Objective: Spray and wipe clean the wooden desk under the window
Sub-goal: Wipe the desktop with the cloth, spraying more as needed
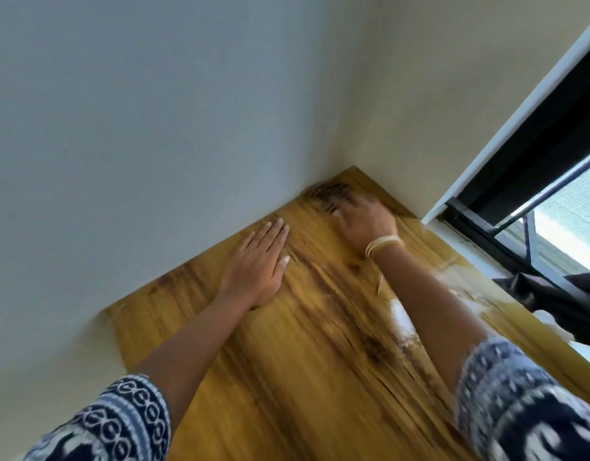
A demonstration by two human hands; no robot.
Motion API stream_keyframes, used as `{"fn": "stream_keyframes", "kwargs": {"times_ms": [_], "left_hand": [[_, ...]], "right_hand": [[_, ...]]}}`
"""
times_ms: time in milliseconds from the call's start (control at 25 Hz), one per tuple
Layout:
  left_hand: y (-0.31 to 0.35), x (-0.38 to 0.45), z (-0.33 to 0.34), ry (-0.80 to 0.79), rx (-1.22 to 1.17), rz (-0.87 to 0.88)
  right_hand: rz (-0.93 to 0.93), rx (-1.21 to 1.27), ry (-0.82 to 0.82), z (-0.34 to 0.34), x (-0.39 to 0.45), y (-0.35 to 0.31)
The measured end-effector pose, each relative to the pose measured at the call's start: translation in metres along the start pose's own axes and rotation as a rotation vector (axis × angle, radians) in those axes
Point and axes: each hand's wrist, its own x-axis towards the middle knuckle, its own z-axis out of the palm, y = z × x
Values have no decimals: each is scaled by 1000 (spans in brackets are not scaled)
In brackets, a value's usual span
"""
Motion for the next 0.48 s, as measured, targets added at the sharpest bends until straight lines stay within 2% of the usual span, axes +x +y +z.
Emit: {"fn": "stream_keyframes", "kwargs": {"times_ms": [80,120,160,200,280,360,400,480], "left_hand": [[0,-2,0,0,-1,0],[-1,-1,0,4,2,2],[-1,-1,0,5,4,2],[-1,0,-1,7,7,3],[-2,2,-1,2,26,5],[-1,2,-1,6,46,7],[0,2,-1,6,42,9],[0,2,-2,10,23,6]], "right_hand": [[315,2,-31,-5,30,30],[380,-24,-29,-4,33,25],[364,-73,-5,-2,30,9],[276,-91,21,-1,22,-13],[-25,-60,34,-1,-7,-57],[-288,14,-41,-5,-19,-62],[-326,45,-82,-5,-10,-49],[-217,29,-100,-1,22,-9]]}}
